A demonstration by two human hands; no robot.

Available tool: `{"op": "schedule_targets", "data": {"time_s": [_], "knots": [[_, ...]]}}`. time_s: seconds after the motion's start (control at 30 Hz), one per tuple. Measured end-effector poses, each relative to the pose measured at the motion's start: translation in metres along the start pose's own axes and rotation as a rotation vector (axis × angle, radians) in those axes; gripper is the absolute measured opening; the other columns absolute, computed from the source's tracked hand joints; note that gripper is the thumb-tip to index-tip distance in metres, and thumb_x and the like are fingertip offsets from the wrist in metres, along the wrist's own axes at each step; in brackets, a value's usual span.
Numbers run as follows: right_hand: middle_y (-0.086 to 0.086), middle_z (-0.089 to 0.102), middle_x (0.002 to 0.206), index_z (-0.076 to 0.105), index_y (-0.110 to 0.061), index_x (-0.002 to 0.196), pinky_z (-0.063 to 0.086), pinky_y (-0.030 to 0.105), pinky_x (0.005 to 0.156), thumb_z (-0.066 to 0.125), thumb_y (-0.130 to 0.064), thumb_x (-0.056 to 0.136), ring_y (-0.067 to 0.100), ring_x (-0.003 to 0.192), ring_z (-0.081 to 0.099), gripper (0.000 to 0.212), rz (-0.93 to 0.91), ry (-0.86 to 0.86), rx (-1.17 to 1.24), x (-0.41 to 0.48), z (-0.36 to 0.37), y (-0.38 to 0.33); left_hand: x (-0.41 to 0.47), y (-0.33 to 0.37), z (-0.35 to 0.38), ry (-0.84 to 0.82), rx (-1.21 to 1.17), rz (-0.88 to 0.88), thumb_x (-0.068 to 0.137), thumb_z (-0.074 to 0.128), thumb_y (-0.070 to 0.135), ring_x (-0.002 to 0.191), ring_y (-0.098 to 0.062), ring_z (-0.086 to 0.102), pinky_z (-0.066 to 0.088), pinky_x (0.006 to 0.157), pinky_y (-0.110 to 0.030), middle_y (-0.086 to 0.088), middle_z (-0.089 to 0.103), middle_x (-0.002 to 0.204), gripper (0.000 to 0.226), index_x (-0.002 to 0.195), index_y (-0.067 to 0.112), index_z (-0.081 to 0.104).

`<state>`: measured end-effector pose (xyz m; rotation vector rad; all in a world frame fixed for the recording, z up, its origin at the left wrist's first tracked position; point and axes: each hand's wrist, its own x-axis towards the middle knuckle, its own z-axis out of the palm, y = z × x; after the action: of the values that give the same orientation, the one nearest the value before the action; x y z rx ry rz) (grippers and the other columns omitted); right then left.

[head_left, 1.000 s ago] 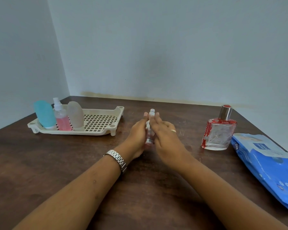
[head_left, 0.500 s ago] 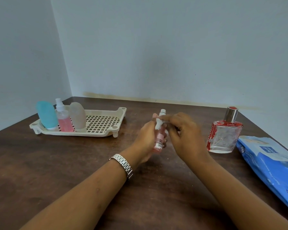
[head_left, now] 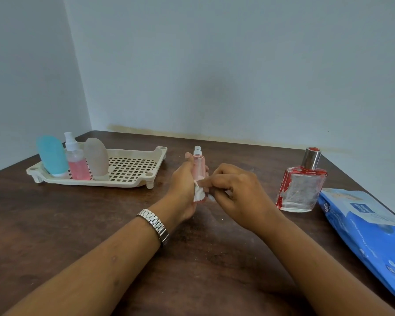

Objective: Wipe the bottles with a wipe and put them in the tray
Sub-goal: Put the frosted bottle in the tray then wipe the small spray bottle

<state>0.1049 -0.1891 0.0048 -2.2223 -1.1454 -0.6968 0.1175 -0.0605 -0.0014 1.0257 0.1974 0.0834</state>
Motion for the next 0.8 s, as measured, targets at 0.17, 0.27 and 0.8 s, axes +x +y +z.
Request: {"op": "schedule_targets", "data": {"time_s": [0.17,0.27,0.8], "knots": [[-0.010,0.051,0.082,0.070,-0.016,0.104,0.034,0.008,0.060,0.061,-0.005,0.086,-0.001,0.069,0.048,0.024,0.140,0.154,-0.044,0.000,0.000,0.007,-0.011,-0.011,0.007,-0.193,0.175,0.015,0.102,0.032,0.040,0.060,-0.014,0.055,0.043,0.056,-0.028,-0.006,0.058,0.073,0.039,0.099,0.011,0.058],[-0.008,0.054,0.081,0.070,-0.017,0.105,0.038,0.006,0.061,0.062,-0.005,0.086,-0.001,0.071,0.050,0.024,0.241,0.297,-0.036,0.001,-0.005,0.014,-0.015,-0.017,0.012,-0.225,0.312,0.076,0.103,0.027,0.042,0.052,-0.010,0.051,0.043,0.046,-0.022,-0.004,0.055,0.072,0.040,0.097,0.015,0.056],[-0.010,0.051,0.083,0.071,-0.014,0.104,0.041,0.007,0.065,0.061,-0.003,0.085,0.000,0.072,0.050,0.024,0.031,0.092,0.042,-0.003,0.014,-0.008,-0.008,0.012,-0.002,0.019,-0.076,-0.027,0.097,0.042,0.050,0.065,-0.012,0.052,0.044,0.050,-0.024,-0.004,0.052,0.075,0.044,0.088,0.010,0.058]]}}
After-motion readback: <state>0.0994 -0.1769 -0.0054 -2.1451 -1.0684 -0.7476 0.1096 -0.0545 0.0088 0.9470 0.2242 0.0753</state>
